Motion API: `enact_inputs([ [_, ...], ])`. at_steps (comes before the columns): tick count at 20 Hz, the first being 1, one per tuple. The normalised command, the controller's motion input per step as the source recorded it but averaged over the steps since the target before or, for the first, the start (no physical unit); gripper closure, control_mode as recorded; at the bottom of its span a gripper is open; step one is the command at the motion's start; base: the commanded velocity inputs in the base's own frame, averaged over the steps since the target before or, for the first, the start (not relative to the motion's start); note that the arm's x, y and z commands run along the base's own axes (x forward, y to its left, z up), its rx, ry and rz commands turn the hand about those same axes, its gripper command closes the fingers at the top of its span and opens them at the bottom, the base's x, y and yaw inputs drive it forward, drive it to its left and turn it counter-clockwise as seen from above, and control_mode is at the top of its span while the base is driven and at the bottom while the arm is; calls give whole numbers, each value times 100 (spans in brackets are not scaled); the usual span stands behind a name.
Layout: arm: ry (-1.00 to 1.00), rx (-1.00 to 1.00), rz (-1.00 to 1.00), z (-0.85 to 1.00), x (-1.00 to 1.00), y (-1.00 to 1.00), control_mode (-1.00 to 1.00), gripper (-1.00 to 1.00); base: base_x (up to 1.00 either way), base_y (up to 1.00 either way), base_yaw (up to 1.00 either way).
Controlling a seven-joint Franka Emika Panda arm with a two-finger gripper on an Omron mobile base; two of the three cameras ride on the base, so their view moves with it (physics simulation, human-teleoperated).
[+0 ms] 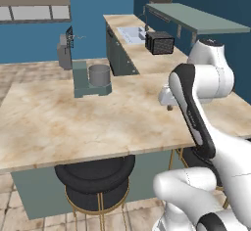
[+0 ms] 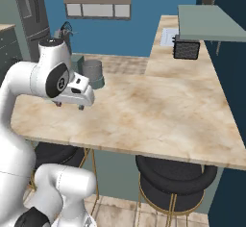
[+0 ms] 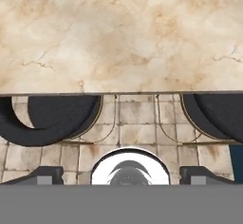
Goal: Close the stand mixer head.
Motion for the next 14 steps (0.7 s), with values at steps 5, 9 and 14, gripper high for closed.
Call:
enact_inputs([
  [5, 0, 11, -6, 0, -100, -18, -100, -100, 0, 0, 0],
  [9, 0, 6, -1, 0, -42, -4, 100, -100, 0, 0, 0],
  [14, 0, 0, 0, 0, 0, 0, 100, -100, -3, 5, 0],
])
